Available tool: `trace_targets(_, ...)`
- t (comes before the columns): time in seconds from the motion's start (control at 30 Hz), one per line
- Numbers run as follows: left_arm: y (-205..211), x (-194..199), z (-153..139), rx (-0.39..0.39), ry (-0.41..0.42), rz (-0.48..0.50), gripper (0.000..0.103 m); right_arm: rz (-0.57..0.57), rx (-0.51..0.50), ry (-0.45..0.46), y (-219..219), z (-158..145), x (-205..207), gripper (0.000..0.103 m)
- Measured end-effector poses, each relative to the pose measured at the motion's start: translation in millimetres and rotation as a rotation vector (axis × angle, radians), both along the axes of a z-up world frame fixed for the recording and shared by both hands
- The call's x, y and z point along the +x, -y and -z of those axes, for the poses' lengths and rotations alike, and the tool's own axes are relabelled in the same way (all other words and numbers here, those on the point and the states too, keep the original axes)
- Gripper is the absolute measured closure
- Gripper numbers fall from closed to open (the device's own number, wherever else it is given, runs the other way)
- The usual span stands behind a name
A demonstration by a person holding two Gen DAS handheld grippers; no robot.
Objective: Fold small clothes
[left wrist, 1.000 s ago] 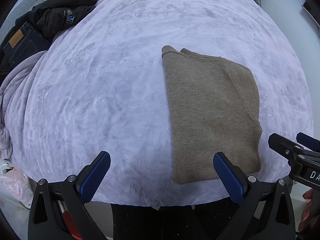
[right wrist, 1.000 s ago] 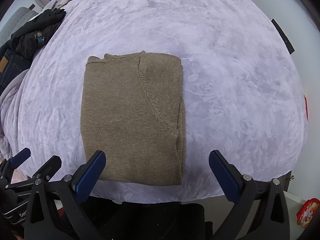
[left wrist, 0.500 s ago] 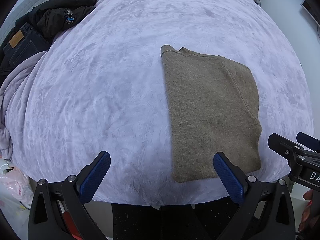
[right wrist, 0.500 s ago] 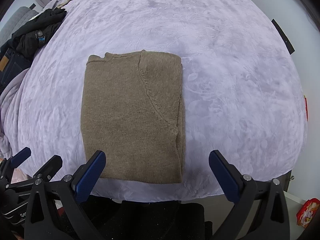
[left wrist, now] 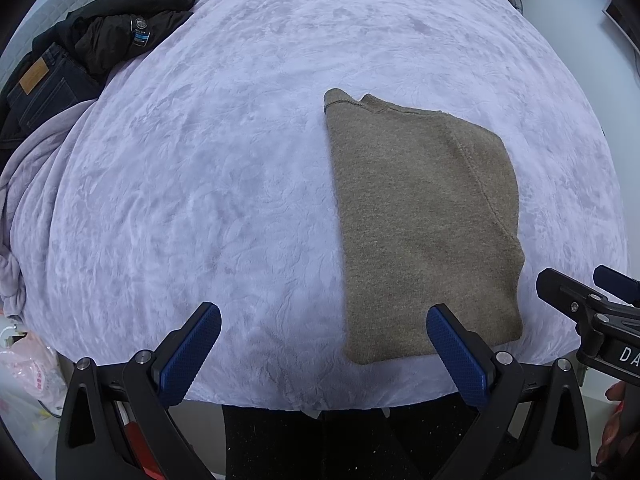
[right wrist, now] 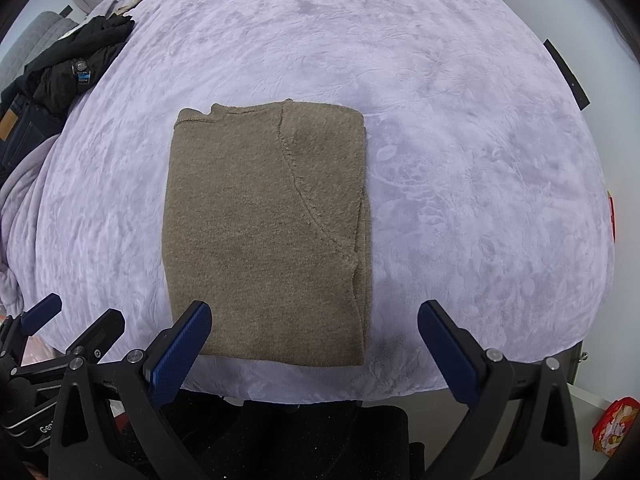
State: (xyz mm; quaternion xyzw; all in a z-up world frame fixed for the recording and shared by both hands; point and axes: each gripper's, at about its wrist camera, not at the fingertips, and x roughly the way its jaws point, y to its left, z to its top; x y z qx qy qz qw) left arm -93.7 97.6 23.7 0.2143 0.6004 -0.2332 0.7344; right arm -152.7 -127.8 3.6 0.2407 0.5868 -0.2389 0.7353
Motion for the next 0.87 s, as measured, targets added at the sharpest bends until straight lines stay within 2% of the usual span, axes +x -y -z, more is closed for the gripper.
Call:
trace_targets(0.67,-3.4,-0.4,2.7,0.014,0.01,-0.005,0.0,0.001,-0.006,-0.015,-1.0,2.9,-0.5,0.0)
trace_targets(0.8,-2.1,-2.7,-1.2,0.009,0.057,0.003,0.0,-0.002,-0.005,-0.02,-1.6,3.7,0.6,0.001)
trace_targets(0.87,-1.7,-2.5,-1.9,0.002,0.05,0.007,0.0,-0.003,-0.006,-0.022,-2.2,4.2,1.0,0.001)
